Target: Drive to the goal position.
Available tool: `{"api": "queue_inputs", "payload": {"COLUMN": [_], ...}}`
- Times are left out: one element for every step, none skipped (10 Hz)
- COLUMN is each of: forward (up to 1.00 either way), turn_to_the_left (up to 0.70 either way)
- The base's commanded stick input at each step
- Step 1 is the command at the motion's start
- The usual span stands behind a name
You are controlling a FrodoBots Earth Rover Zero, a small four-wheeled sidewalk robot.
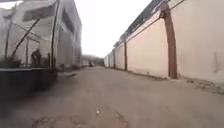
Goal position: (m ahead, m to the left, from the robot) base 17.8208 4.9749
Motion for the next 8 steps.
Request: {"api": "queue_inputs", "payload": {"forward": [0.50, 0.50, 0.50, 0.50, 0.50, 0.50, 0.50, 0.50], "turn_to_the_left": [0.00, 0.00, 0.00, 0.00, 0.00, 0.00, 0.00, 0.00]}}
